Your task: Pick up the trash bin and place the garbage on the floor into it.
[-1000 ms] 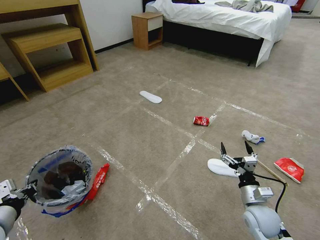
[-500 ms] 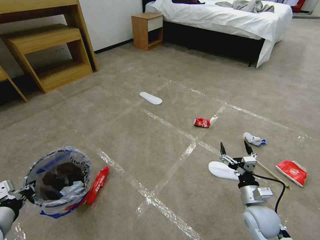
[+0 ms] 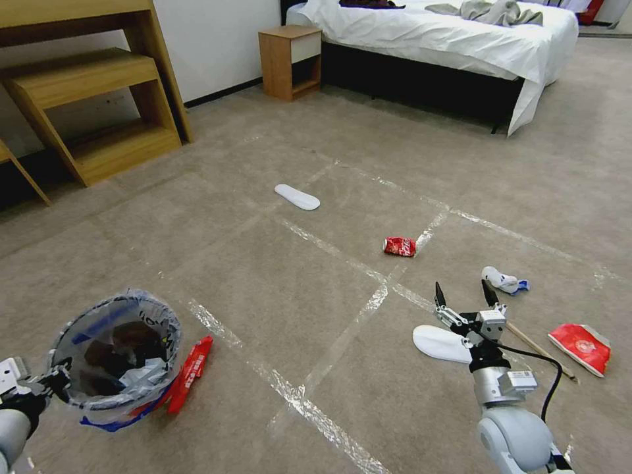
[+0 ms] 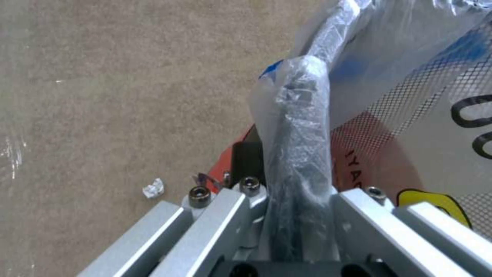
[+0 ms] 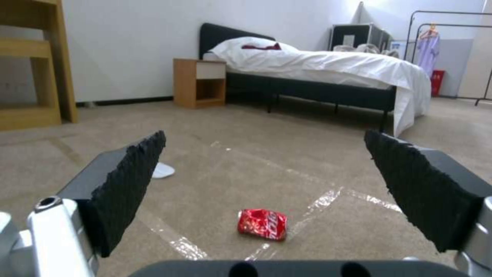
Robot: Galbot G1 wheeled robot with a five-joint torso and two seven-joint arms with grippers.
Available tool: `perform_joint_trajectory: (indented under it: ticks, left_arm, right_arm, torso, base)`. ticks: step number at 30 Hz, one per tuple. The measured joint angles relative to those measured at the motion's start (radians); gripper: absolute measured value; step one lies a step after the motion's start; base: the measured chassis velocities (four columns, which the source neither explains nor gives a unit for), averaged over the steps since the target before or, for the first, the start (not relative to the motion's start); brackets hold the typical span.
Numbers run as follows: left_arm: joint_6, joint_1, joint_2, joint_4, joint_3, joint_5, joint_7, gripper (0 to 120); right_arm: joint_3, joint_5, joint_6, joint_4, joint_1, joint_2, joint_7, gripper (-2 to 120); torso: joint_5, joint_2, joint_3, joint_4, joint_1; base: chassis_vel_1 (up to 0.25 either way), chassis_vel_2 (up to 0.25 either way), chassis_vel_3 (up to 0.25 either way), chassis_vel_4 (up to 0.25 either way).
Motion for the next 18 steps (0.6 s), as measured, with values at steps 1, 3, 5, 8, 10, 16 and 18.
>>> perform_joint_trajectory:
  ticks: [1, 3, 5, 8, 10, 16, 18]
  left_arm:
    - [0.000, 0.000, 0.000, 0.000, 0.000, 0.000, 0.000, 1]
    - [0.000, 0.000, 0.000, 0.000, 0.000, 0.000, 0.001, 1]
    - [-0.001, 0.000, -0.001, 0.000, 0.000, 0.001, 0.001, 1]
    - [-0.001, 0.001, -0.002, 0.000, 0.000, 0.001, 0.001, 1]
    - [-0.002, 0.002, -0.002, 0.000, 0.000, 0.001, 0.001, 1]
    - [-0.002, 0.001, -0.002, 0.000, 0.000, 0.001, 0.002, 1]
    - [-0.003, 0.002, -0.002, -0.001, -0.001, 0.001, 0.002, 1]
  right_arm:
    - [0.000, 0.000, -0.001, -0.002, 0.002, 0.000, 0.001, 99]
    - [0.000, 0.000, -0.001, -0.004, 0.004, 0.001, 0.001, 99]
    - [-0.001, 0.000, -0.002, -0.005, 0.006, 0.004, 0.002, 99]
    - [-0.001, 0.000, -0.002, -0.007, 0.007, 0.006, 0.002, 99]
    - [-0.002, -0.003, -0.001, -0.009, 0.007, 0.008, 0.003, 99]
    - [-0.014, 0.054, -0.012, -0.014, 0.021, 0.018, 0.048, 100]
    - [-0.019, 0.102, -0.047, -0.013, 0.027, 0.017, 0.089, 100]
  torso:
    - [0.0000, 0.000, 0.000, 0.0000, 0.000]
    - [0.0000, 0.000, 0.000, 0.0000, 0.000]
    - [0.0000, 0.000, 0.000, -0.0001, 0.000]
    - [0.0000, 0.000, 0.000, 0.0000, 0.000]
    - [0.0000, 0.000, 0.000, 0.0000, 0.000]
    - [0.0000, 0.000, 0.000, 0.0000, 0.000]
    - [0.0000, 0.000, 0.000, 0.0000, 0.000]
  base:
    - [-0.054, 0.043, 0.046, -0.051]
    - [-0.054, 0.061, 0.046, -0.046]
    - [-0.041, 0.062, 0.049, -0.063]
    - [-0.037, 0.062, 0.051, -0.045]
    - [-0.039, 0.062, 0.049, -0.034]
    - [-0.041, 0.051, 0.047, -0.039]
    - [0.000, 0.000, 0.000, 0.000]
